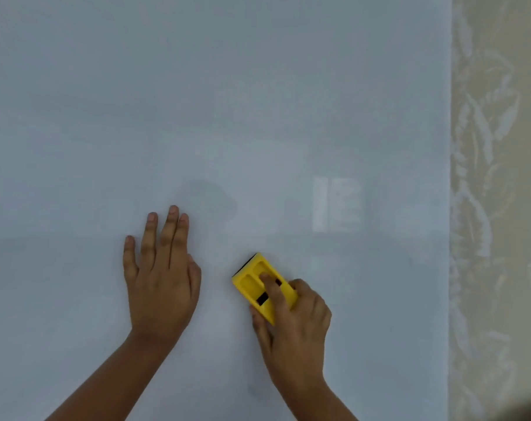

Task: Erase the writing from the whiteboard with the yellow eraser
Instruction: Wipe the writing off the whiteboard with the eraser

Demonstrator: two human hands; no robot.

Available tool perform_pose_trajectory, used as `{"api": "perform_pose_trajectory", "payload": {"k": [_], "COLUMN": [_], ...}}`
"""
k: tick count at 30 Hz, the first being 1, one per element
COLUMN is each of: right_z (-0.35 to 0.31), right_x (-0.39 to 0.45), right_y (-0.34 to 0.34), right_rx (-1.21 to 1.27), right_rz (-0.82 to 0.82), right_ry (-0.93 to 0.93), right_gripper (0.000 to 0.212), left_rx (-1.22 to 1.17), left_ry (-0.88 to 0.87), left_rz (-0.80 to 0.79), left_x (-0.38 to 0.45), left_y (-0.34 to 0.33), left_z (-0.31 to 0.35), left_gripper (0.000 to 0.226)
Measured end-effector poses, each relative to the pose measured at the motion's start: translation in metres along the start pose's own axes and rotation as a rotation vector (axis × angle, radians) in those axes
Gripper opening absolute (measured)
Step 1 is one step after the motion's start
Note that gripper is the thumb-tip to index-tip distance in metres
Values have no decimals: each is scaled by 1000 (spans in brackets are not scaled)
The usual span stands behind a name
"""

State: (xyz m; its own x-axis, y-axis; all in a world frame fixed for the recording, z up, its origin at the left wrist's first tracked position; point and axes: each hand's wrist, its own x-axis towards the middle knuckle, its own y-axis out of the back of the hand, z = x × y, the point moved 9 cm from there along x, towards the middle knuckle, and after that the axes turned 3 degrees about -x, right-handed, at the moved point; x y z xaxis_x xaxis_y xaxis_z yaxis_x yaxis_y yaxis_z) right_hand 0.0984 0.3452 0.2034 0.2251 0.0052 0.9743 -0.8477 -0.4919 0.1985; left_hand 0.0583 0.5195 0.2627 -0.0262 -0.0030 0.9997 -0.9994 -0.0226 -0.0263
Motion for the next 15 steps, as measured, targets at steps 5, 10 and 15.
{"api": "perform_pose_trajectory", "payload": {"k": [5,10,15], "right_z": [-30,28,121], "right_x": [-113,-136,-101], "right_y": [-34,-21,11], "right_rx": [61,-39,-158], "right_rz": [-253,-212,-147], "right_ry": [104,127,-173], "right_gripper": [38,31,37], "left_rx": [11,32,37], "left_ry": [-4,-13,-35], "left_rz": [-17,-40,-58], "left_x": [-1,-3,-4], "left_y": [-3,-4,-6], "left_z": [-1,0,0], "left_gripper": [50,51,52]}}
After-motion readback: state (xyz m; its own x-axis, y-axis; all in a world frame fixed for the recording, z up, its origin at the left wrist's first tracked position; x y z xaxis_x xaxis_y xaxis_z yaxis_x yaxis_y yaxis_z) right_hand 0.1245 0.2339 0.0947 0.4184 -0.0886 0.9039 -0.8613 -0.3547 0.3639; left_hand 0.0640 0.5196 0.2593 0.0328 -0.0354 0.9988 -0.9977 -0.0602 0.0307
